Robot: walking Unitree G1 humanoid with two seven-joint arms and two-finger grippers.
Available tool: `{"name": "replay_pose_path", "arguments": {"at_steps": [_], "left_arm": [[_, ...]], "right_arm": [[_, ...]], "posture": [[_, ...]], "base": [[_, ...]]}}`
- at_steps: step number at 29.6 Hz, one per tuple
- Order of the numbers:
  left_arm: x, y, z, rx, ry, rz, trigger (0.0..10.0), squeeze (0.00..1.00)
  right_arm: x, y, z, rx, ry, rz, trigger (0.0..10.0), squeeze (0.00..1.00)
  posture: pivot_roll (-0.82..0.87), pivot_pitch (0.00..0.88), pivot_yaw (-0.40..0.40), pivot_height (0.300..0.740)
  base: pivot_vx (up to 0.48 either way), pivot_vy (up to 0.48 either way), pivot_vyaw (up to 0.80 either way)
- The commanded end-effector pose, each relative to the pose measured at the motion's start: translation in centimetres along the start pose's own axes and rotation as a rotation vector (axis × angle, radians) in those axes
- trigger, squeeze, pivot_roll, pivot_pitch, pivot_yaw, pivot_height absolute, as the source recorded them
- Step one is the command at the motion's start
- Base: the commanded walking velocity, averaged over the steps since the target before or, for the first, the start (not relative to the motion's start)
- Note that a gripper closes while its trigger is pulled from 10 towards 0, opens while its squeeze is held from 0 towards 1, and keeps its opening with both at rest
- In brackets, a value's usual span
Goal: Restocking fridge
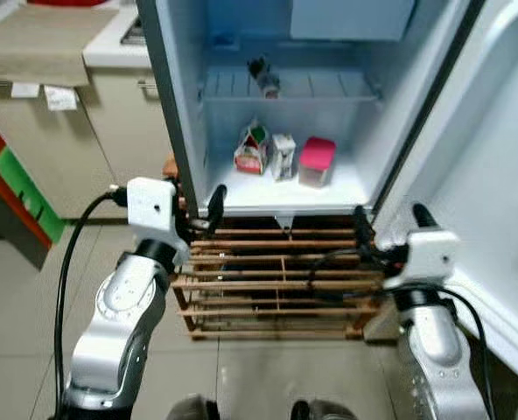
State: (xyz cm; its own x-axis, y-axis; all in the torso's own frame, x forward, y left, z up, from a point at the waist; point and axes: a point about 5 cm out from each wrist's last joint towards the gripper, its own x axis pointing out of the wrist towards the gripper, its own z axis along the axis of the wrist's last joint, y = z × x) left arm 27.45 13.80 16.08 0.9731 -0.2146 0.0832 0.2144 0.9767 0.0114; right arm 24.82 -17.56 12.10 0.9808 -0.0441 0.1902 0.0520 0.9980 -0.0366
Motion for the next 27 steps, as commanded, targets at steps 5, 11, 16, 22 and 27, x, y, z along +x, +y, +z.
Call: {"name": "replay_pose_path", "arguments": {"at_steps": [5,11,16,22,27], "left_arm": [[1.7,-0.6,0.7,0.004,-0.069,0.002,10.0,0.00],[2.6,-0.6,0.8,0.011,-0.088,0.022,10.0,0.00],[3.0,-0.6,0.9,0.015,-0.098,0.031,10.0,0.00],[3.1,-0.6,0.7,0.012,-0.100,0.025,10.0,0.00],[3.5,-0.9,0.8,0.012,-0.117,0.013,10.0,0.00]], "right_arm": [[2.9,-0.5,1.2,0.060,-0.012,-0.008,10.0,0.00],[4.3,0.3,1.0,0.076,0.007,0.037,10.0,0.00],[4.7,0.8,0.8,0.087,0.023,0.053,10.0,0.00],[4.8,0.6,0.5,0.083,0.038,0.049,10.0,0.00],[4.7,0.8,0.6,0.068,0.036,0.056,10.0,0.00]], "posture": [[-0.08,0.000,0.019,0.740],[-0.07,0.000,0.015,0.740],[-0.07,0.000,0.022,0.740],[-0.08,0.000,0.026,0.740],[-0.10,0.000,0.035,0.740]], "base": [[0.000,0.000,0.00],[0.000,0.000,0.00],[-0.268,0.000,0.00],[-0.369,0.000,0.00],[-0.264,0.000,0.00]]}}
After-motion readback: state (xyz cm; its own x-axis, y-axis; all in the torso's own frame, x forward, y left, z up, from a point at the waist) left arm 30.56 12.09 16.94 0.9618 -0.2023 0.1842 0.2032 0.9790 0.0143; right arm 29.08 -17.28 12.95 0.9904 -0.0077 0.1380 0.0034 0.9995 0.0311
